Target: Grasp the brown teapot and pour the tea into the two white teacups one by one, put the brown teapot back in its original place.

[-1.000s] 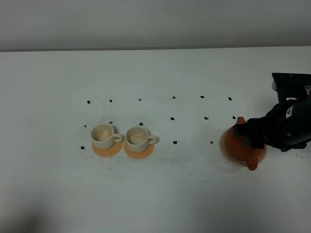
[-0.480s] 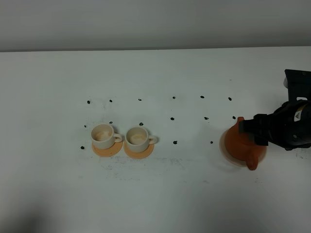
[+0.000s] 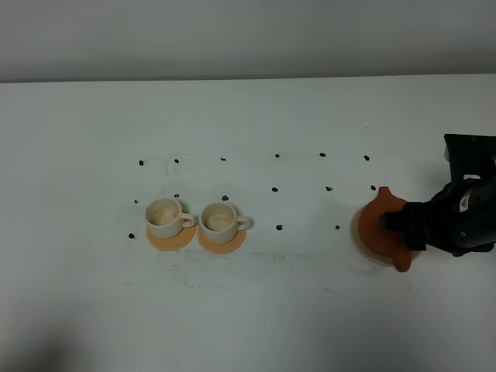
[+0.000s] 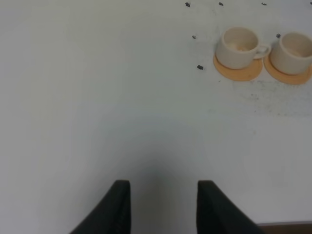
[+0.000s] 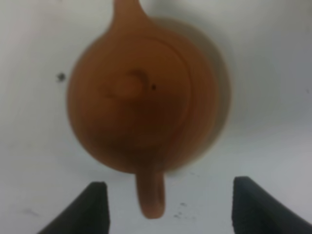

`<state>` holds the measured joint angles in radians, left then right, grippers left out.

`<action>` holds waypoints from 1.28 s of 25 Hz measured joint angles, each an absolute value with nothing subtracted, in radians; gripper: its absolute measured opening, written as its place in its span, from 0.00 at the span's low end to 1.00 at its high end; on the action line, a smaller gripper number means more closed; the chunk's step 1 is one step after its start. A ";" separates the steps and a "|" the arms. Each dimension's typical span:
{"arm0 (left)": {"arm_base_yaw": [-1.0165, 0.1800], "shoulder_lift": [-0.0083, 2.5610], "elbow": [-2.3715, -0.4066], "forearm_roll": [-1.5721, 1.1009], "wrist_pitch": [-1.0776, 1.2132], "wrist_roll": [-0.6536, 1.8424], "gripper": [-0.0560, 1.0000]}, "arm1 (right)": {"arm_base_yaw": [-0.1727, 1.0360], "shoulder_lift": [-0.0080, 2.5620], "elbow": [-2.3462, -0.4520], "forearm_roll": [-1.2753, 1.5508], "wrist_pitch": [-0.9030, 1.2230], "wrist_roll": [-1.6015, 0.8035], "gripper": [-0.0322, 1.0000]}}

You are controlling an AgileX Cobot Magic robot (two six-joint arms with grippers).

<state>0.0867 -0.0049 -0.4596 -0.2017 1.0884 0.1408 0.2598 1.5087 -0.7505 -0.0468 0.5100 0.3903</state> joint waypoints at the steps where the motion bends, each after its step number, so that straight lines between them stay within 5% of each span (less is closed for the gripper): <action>1: 0.087 -0.005 -0.460 -0.202 1.088 0.141 0.35 | 0.260 1.522 -0.750 -0.053 0.507 0.390 0.54; 32: 0.087 -0.005 -0.460 -0.202 1.088 0.141 0.35 | 0.296 1.623 -0.780 -0.141 0.496 0.415 0.54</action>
<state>0.0867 -0.0049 -0.4596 -0.2017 1.0884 0.1408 0.2962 1.6234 -0.7797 -0.1405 0.4960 0.4146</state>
